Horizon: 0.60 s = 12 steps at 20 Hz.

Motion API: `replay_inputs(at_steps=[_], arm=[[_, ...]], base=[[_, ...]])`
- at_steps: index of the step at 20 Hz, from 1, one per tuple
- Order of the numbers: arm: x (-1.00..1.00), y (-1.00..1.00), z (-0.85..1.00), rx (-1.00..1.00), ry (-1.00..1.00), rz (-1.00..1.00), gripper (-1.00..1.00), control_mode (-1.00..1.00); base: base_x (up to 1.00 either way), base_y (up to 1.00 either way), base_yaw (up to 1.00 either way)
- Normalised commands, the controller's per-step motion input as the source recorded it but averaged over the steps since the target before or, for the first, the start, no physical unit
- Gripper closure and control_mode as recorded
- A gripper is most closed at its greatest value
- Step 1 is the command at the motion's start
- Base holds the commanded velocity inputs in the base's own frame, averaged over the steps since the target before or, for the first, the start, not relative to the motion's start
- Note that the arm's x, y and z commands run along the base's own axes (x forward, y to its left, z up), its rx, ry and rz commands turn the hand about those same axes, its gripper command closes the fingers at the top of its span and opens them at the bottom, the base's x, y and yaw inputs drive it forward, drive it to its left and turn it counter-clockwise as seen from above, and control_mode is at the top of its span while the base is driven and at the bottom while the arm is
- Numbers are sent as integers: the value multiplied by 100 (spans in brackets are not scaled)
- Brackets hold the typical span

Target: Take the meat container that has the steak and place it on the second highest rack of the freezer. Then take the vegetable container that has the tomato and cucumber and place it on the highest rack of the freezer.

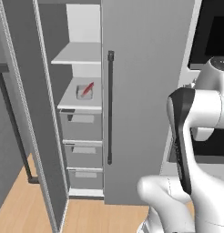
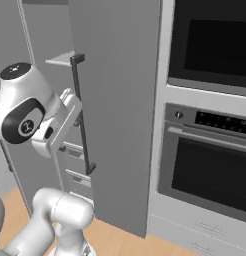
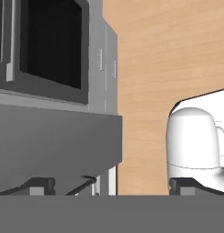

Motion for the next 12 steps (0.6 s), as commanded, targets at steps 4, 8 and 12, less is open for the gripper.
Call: replay_inputs(at_steps=[4,8,12], arm=[[0,0,0,0,0,0,-100,100],[0,0,0,0,0,0,-100,100],[0,0,0,0,0,0,-100,100]], base=[[0,-100,-4],[0,-100,-11],[0,-100,-26]])
